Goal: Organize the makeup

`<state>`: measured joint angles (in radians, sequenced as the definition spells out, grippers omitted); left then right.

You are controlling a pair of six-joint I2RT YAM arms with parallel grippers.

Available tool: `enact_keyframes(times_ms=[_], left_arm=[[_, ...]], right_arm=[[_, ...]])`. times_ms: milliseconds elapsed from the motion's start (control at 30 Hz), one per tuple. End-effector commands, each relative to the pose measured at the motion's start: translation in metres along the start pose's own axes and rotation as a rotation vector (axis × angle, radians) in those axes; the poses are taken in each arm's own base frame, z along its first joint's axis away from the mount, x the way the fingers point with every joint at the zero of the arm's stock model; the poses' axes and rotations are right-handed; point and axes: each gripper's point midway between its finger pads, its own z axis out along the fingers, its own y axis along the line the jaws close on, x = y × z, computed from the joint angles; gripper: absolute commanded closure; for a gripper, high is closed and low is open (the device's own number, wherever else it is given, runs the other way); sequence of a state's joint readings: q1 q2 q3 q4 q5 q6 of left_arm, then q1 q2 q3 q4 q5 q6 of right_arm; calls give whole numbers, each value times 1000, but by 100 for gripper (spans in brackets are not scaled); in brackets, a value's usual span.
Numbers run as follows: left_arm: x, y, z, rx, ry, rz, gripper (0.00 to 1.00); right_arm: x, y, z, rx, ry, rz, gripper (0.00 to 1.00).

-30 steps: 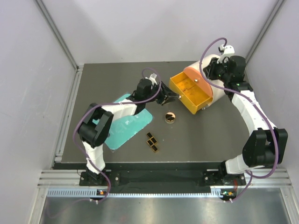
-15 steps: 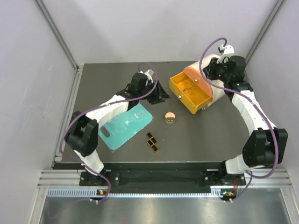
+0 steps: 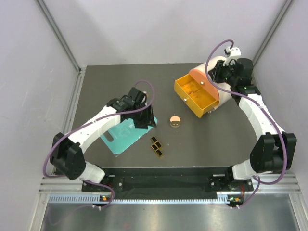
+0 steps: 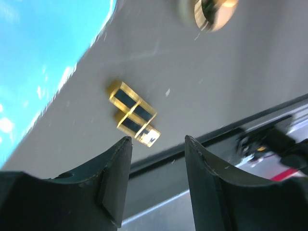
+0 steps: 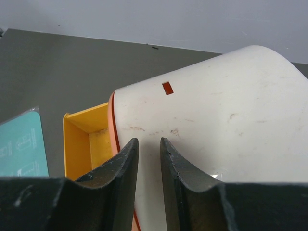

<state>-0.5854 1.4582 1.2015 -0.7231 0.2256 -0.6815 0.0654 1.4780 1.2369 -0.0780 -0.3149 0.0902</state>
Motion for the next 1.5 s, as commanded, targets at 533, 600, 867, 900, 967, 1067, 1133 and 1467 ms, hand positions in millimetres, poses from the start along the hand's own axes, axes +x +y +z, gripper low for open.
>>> enact_keyframes(times_ms=[533,600,867,900,967,1067,1133,1467], left_arm=[[119,19,47,-272,341,-64,37],[121,13,54,-268,345,-65,37],[139,3,79,-317,378,-41,36],[139,4,81,-328,372,-39,37],[144,9,83,-351,372,-43,37],[148,16,85,-369,371,-46,38],[149,28,84,-404,356,-42,39],[148,65,83,-498,325,-61,41]], right_arm=[[177,11,-43,31,586,195,74],[176,13,-44,25,584,193,74],[174,18,-46,11,578,191,74],[174,18,-46,10,577,193,74],[173,19,-46,6,574,191,74],[173,20,-46,6,575,192,74],[173,20,-46,5,572,191,74],[175,21,-47,3,571,191,73]])
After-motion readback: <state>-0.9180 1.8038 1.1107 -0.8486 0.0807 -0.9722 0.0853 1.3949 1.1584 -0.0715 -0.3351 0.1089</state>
